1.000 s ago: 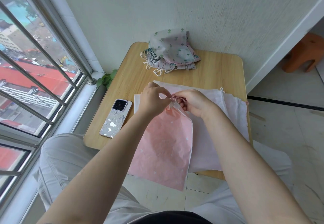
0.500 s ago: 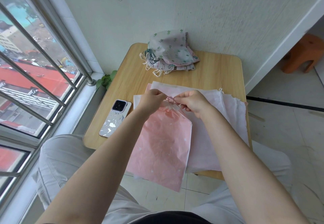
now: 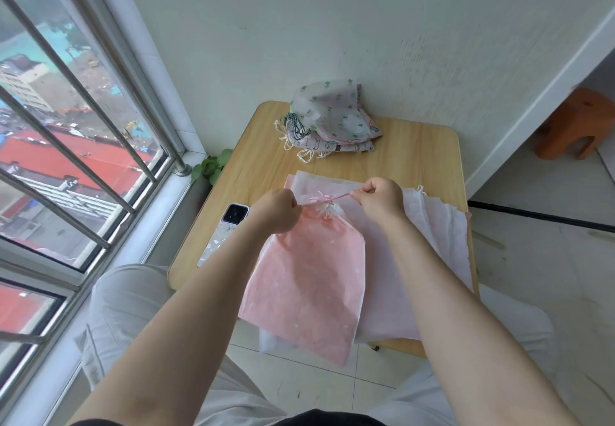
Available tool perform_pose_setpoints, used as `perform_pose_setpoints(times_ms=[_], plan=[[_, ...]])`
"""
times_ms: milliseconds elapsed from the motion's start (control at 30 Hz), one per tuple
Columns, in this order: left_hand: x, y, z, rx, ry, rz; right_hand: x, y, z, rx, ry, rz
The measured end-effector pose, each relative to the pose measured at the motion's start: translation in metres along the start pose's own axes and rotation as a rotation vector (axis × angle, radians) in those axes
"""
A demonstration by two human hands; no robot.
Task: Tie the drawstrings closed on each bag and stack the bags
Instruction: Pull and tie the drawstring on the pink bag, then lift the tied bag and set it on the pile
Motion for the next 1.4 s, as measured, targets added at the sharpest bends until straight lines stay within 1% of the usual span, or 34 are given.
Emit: perform_pose_setpoints(times_ms=[67,100,133,200,267,400,467,533,633,700,767,867,900,967,1100,1167,1200,1267,1300,1367,1400], plan=[[0.000,0.000,0.004,-0.036,-0.008,0.022,0.008,0.001,-0.001,0.009,-0.034,0.013],[-0.001,0.000,0.008,-0.063,0.044,0.013,0.015,0.001,-0.002,0.035,-0.052,0.033],[-0.003,-0.002,0.012,-0.083,0.130,-0.033,0.025,0.000,-0.002,0.066,-0.066,0.055],[-0.016,-0.005,0.023,-0.057,0.270,-0.180,0.045,-0.003,-0.003,0.118,-0.064,0.111],[-0.030,-0.011,0.031,-0.032,0.232,-0.270,0.062,-0.008,-0.003,0.139,-0.034,0.159],[-0.054,-0.035,0.049,-0.079,0.094,-0.271,0.089,-0.020,-0.002,0.167,0.000,0.230],[-0.063,-0.049,0.053,-0.054,0.077,-0.271,0.096,-0.032,0.001,0.118,-0.013,0.259],[-0.067,-0.063,0.061,-0.070,0.112,-0.215,0.104,-0.042,0.005,0.023,0.012,0.296],[-0.061,-0.092,0.083,-0.216,0.299,-0.011,0.122,-0.061,0.013,-0.136,0.141,0.384],[-0.053,-0.107,0.095,-0.284,0.464,0.145,0.132,-0.069,0.015,-0.169,0.230,0.455],[-0.048,-0.122,0.097,-0.261,0.660,0.224,0.130,-0.082,0.012,-0.134,0.297,0.459],[-0.044,-0.134,0.082,-0.173,1.008,0.324,0.105,-0.102,-0.002,0.036,0.349,0.314],[-0.044,-0.136,0.077,-0.152,1.106,0.345,0.097,-0.106,-0.007,0.091,0.349,0.265],[-0.047,-0.137,0.069,-0.111,1.250,0.325,0.084,-0.108,-0.013,0.137,0.333,0.214],[-0.054,-0.126,0.062,-0.088,1.390,0.227,0.078,-0.101,-0.013,0.112,0.276,0.229],[-0.058,-0.115,0.059,-0.059,1.400,0.170,0.076,-0.093,-0.009,0.102,0.269,0.251],[-0.058,-0.112,0.057,-0.052,1.383,0.171,0.076,-0.090,-0.007,0.094,0.271,0.261],[-0.056,-0.102,0.049,-0.071,1.265,0.206,0.071,-0.078,-0.003,0.088,0.295,0.257],[-0.055,-0.097,0.044,-0.091,1.136,0.217,0.067,-0.073,-0.002,0.095,0.329,0.243],[-0.052,-0.086,0.032,-0.111,0.772,0.182,0.052,-0.061,-0.003,0.141,0.414,0.191],[-0.052,-0.082,0.024,-0.085,0.584,0.145,0.041,-0.056,-0.005,0.181,0.466,0.161]])
Point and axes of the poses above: each hand's wrist, its own y-axis away from the middle knuckle, its own z-axis out of the back of the hand, x = y × z, the point moved 5 cm from there along -y, towards the middle knuckle, and after that the axes turned 11 degrees about -y, right-handed, at the moved point
